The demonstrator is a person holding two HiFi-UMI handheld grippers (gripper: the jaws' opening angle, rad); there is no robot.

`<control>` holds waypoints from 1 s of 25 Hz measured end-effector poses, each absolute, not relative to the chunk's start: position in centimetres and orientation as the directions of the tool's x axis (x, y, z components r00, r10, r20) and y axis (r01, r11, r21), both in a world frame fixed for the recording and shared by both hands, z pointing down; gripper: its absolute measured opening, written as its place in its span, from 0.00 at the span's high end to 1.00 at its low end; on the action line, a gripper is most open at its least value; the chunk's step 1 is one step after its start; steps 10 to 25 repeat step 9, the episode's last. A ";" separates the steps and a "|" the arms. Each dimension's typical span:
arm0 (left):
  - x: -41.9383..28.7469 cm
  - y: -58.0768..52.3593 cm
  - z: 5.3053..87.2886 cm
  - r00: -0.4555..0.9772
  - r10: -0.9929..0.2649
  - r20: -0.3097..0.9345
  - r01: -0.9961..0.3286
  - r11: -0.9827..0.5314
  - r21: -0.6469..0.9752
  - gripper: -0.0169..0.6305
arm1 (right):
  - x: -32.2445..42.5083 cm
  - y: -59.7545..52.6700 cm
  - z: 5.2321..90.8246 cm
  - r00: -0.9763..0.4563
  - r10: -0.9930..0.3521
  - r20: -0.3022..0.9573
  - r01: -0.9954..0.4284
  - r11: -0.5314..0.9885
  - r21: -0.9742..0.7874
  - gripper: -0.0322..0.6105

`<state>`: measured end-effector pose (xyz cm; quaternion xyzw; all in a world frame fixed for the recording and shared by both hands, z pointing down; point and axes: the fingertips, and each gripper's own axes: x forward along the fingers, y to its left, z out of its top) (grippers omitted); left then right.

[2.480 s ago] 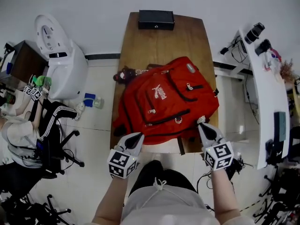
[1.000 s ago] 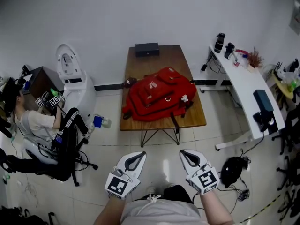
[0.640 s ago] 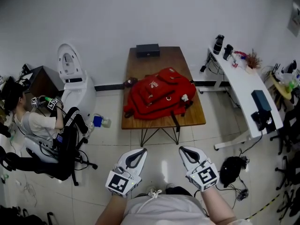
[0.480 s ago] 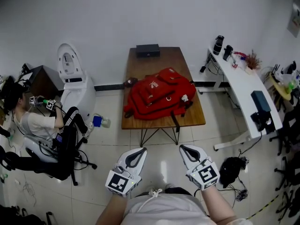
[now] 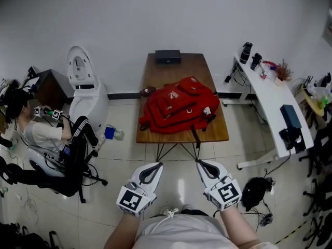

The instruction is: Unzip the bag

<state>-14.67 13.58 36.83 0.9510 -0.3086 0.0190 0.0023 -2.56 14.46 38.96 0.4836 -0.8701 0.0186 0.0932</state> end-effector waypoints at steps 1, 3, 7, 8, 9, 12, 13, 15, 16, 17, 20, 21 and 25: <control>-14.7 13.5 36.8 0.806 -0.591 0.042 -0.591 -0.806 -0.009 0.96 | -2.6 14.4 39.0 -0.520 -0.836 0.178 -0.840 0.538 0.071 0.94; -14.7 13.6 36.9 0.805 -0.591 0.043 -0.592 -0.806 -0.007 0.96 | -2.7 14.4 39.0 -0.525 -0.833 0.174 -0.834 0.544 0.089 0.94; -14.6 13.9 37.2 0.812 -0.581 0.050 -0.582 -0.813 0.022 0.96 | -2.6 14.4 39.6 -0.520 -0.834 0.186 -0.836 0.542 0.092 0.94; -14.7 13.9 37.4 0.812 -0.581 0.056 -0.582 -0.813 0.014 0.96 | -2.6 14.4 39.7 -0.519 -0.834 0.189 -0.836 0.541 0.090 0.94; -14.9 13.9 37.6 0.812 -0.581 0.061 -0.582 -0.813 0.005 0.96 | -2.7 14.5 39.9 -0.518 -0.833 0.193 -0.837 0.540 0.088 0.94; -14.9 13.9 37.6 0.812 -0.581 0.061 -0.582 -0.813 0.005 0.96 | -2.7 14.5 39.9 -0.518 -0.833 0.193 -0.837 0.540 0.088 0.94; -14.9 13.9 37.6 0.812 -0.581 0.061 -0.582 -0.813 0.005 0.96 | -2.7 14.5 39.9 -0.518 -0.833 0.193 -0.837 0.540 0.088 0.94; -14.9 13.9 37.6 0.812 -0.581 0.061 -0.582 -0.813 0.005 0.96 | -2.7 14.5 39.9 -0.518 -0.833 0.193 -0.837 0.540 0.088 0.94; -14.9 13.9 37.6 0.812 -0.581 0.061 -0.582 -0.813 0.005 0.96 | -2.7 14.5 39.9 -0.518 -0.833 0.193 -0.837 0.540 0.088 0.94; -14.9 13.9 37.6 0.812 -0.581 0.061 -0.582 -0.813 0.005 0.96 | -2.7 14.5 39.9 -0.518 -0.833 0.193 -0.837 0.540 0.088 0.94; -14.9 13.9 37.6 0.812 -0.581 0.061 -0.582 -0.813 0.005 0.96 | -2.7 14.5 39.9 -0.518 -0.833 0.193 -0.837 0.540 0.088 0.94; -14.9 13.9 37.6 0.812 -0.581 0.061 -0.582 -0.813 0.005 0.96 | -2.7 14.5 39.9 -0.518 -0.833 0.193 -0.837 0.540 0.088 0.94; -14.9 13.9 37.6 0.812 -0.581 0.061 -0.582 -0.813 0.005 0.96 | -2.7 14.5 39.9 -0.518 -0.833 0.193 -0.837 0.540 0.088 0.94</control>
